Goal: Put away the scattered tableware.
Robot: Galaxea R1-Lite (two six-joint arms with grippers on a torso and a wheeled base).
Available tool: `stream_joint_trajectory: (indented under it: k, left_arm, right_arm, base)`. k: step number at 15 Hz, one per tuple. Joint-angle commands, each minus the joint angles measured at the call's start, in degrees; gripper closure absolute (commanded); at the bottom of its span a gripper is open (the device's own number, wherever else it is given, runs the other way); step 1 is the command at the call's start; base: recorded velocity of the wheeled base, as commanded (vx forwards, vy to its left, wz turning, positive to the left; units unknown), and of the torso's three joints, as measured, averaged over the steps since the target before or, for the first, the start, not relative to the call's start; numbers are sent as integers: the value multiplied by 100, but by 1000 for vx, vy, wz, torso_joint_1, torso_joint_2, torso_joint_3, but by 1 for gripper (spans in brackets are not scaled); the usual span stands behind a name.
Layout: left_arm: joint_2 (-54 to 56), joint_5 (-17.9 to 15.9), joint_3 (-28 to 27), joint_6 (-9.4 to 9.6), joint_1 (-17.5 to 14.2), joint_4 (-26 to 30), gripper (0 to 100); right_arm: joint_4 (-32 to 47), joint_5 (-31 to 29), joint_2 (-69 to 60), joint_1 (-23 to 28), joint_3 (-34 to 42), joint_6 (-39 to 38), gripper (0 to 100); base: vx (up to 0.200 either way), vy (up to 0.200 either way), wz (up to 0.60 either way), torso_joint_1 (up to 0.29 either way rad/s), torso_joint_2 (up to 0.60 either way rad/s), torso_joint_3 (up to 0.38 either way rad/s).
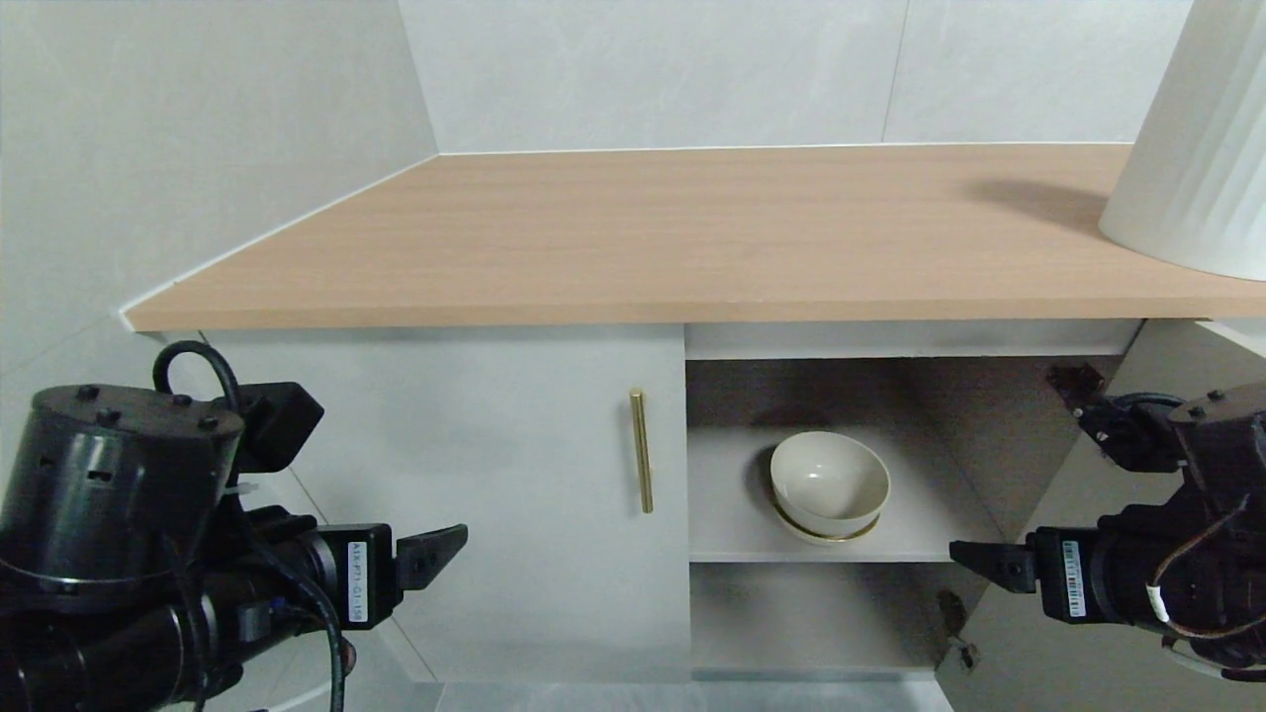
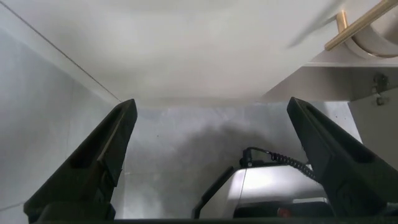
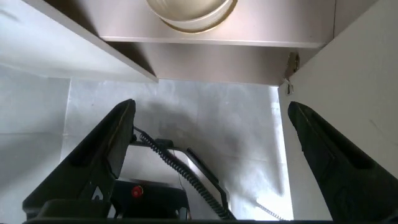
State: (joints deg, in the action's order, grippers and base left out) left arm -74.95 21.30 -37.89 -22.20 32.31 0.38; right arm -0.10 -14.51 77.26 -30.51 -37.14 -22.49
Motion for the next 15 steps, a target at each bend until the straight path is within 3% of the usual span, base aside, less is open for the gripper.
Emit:
stream_joint_trajectory:
  k: [1,15]
  left_arm:
    - [-301,15,-245,-4,136,-3,0]
    - [-609,76,-351,-30,276,-3,0]
  right_arm:
    - [-8,0,166,-7,5,-10,0]
    - [1,9,201,-16,14,-1,0]
  base:
    - [-200,0,0,17,7,-7]
    - [-200,0,0,2,1,2]
